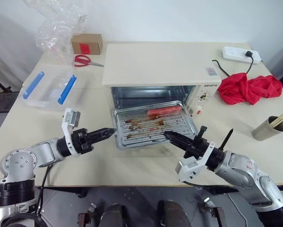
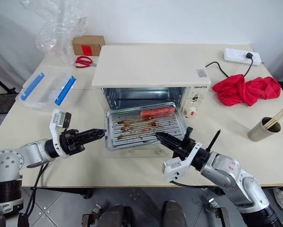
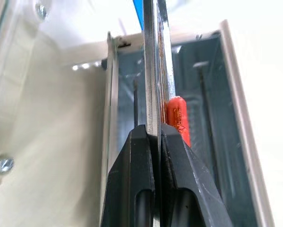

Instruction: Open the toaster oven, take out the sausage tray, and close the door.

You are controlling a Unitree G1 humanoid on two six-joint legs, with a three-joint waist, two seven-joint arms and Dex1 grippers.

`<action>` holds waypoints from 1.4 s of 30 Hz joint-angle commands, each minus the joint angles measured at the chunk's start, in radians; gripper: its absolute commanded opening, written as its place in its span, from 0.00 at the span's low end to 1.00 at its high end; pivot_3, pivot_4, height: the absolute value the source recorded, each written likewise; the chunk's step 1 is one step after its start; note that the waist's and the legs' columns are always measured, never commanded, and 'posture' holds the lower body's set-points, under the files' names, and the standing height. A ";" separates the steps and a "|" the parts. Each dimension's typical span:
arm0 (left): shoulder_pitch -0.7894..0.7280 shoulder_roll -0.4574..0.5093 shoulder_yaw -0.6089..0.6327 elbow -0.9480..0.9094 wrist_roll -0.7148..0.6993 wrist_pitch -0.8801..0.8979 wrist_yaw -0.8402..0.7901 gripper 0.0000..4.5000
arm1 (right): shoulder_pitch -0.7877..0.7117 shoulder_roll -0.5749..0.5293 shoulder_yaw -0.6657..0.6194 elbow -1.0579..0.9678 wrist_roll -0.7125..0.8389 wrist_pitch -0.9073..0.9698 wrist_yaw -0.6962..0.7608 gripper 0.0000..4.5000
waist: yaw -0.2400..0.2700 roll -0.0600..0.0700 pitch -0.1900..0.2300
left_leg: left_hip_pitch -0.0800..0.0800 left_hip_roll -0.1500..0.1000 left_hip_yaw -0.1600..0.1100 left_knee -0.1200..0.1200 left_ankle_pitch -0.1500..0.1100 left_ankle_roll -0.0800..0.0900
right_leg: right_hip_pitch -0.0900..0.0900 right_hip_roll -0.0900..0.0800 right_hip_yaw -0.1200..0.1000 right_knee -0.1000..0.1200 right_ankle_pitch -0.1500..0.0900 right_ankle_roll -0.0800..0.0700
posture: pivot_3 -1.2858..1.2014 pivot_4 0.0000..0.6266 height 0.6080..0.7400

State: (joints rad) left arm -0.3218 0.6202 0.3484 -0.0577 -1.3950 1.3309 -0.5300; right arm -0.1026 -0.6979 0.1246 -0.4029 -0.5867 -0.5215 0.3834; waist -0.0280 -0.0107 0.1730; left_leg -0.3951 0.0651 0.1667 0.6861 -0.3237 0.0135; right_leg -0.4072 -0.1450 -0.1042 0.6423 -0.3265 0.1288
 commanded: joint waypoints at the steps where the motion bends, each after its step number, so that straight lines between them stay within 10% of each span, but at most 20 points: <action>1: -0.006 -0.018 0.019 0.037 -0.141 0.034 0.104 0.67 | -0.023 -0.015 0.018 -0.016 0.046 -0.040 0.028 0.00 | 0.000 0.000 0.000 | 0.001 0.000 0.000 0.000 0.000 0.000 | 0.000 0.000 0.000 0.000 0.000 0.000 | 0.52 0.24 1.00; 14: 0.073 -0.010 -0.108 0.026 -0.477 -0.031 0.377 0.01 | -0.098 -0.021 0.036 0.043 0.090 -0.087 0.091 0.00 | 0.000 0.000 0.000 | 0.008 0.000 -0.001 -0.001 0.000 0.000 | 0.010 -0.001 0.000 -0.002 0.000 -0.001 | 0.52 0.24 1.00; 20: 0.112 -0.001 -0.146 -0.012 -0.577 -0.084 0.447 0.01 | -0.100 -0.015 0.043 0.051 0.147 -0.071 0.127 0.00 | 0.001 0.000 0.000 | 0.008 0.000 -0.002 -0.001 0.000 0.000 | 0.011 -0.001 0.000 -0.004 -0.001 -0.001 | 0.52 0.24 1.00; 30: 0.156 -0.039 -0.110 -0.016 -0.577 -0.084 0.428 0.00 | -0.040 -0.085 0.017 0.027 0.399 -0.019 0.253 0.71 | 0.002 0.000 0.000 | 0.008 -0.001 -0.003 -0.001 0.000 0.000 | 0.013 -0.001 -0.001 -0.006 -0.001 -0.001 | 0.52 0.24 1.00; 42: 0.552 0.016 0.100 -0.086 -0.577 -0.085 0.251 0.00 | 0.066 -0.161 -0.198 0.268 0.650 -0.087 0.320 0.71 | 0.003 0.000 0.000 | 0.010 0.000 -0.003 -0.002 0.000 0.000 | 0.015 0.000 0.000 -0.014 -0.002 -0.003 | 0.52 0.24 1.00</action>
State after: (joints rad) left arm 0.2135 0.6503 0.4127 -0.0909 -1.9407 1.2616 -0.2444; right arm -0.0373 -0.8502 -0.0382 -0.1541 0.0258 -0.5925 0.6964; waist -0.0252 -0.0110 0.1733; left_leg -0.3855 0.0651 0.1637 0.6841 -0.3238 0.0137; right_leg -0.3923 -0.1456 -0.1042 0.6279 -0.3282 0.1257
